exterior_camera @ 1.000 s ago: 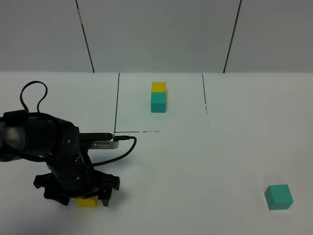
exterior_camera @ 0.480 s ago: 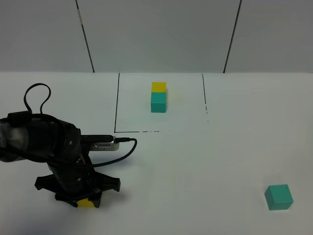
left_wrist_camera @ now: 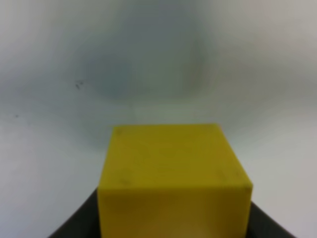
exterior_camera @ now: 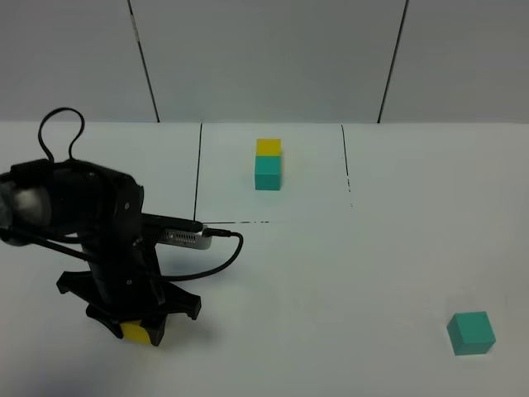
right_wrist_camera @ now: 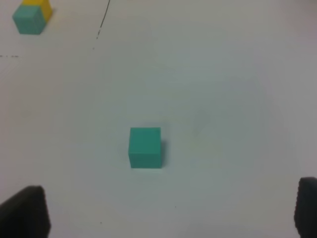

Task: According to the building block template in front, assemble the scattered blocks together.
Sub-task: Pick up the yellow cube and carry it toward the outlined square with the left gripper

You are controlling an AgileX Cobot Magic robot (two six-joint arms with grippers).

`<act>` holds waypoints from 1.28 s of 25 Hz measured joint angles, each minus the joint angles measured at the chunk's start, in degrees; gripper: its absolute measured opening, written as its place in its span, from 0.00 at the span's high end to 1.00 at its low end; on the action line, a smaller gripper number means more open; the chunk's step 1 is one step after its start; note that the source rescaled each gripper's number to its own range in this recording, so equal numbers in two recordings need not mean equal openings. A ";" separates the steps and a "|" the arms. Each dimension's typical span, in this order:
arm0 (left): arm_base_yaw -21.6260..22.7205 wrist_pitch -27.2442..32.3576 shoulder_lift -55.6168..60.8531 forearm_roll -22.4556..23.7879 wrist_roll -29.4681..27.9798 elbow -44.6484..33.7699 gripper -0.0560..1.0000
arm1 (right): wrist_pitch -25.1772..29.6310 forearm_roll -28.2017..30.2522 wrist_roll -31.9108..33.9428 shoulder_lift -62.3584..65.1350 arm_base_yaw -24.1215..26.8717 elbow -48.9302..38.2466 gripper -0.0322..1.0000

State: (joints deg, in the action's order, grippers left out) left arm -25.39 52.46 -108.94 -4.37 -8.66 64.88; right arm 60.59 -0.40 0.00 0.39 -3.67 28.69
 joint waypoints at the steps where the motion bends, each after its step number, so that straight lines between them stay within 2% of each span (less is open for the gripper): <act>1: 0.00 2.61 0.00 0.00 3.42 1.97 0.95 | 0.00 0.00 0.00 0.00 0.00 0.00 0.00; 4: 0.00 7.79 0.00 0.00 11.86 7.15 0.95 | 0.00 0.00 0.00 0.00 0.00 0.00 0.00; 6: 0.00 8.85 0.00 0.12 15.83 9.60 0.95 | 0.00 0.00 0.00 0.00 0.00 0.00 0.00; 9: -0.04 7.89 0.00 0.42 22.19 11.96 0.95 | 0.00 0.00 0.00 0.00 0.00 0.00 0.00; 11: -0.57 6.72 -0.06 0.42 28.78 13.02 0.95 | 0.00 0.00 0.00 0.00 0.00 0.00 0.00; 15: -3.47 7.00 -1.10 0.49 41.68 16.89 0.95 | 0.00 0.00 0.00 0.00 0.00 0.00 0.00; 17: -5.23 7.18 -2.05 0.49 45.87 19.05 0.95 | 0.00 0.00 0.00 0.00 0.00 0.00 0.00; 20: -7.67 7.29 -3.99 1.40 49.81 22.38 0.95 | 0.00 0.00 0.00 0.00 0.00 0.00 0.00; 25: -10.67 7.53 -9.06 5.42 53.30 26.09 0.95 | 0.00 0.00 0.00 0.00 0.00 0.00 0.00; 29: -11.61 5.96 -12.37 4.78 57.29 27.17 0.95 | 0.00 0.00 0.00 0.00 0.00 0.00 0.00; 32: -11.92 5.46 -14.60 2.53 58.86 28.51 0.95 | 0.00 0.00 0.00 0.00 0.00 0.00 0.00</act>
State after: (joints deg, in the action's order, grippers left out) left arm -37.32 57.92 -123.54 -1.85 50.20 93.40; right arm 60.59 -0.40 0.00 0.39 -3.67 28.69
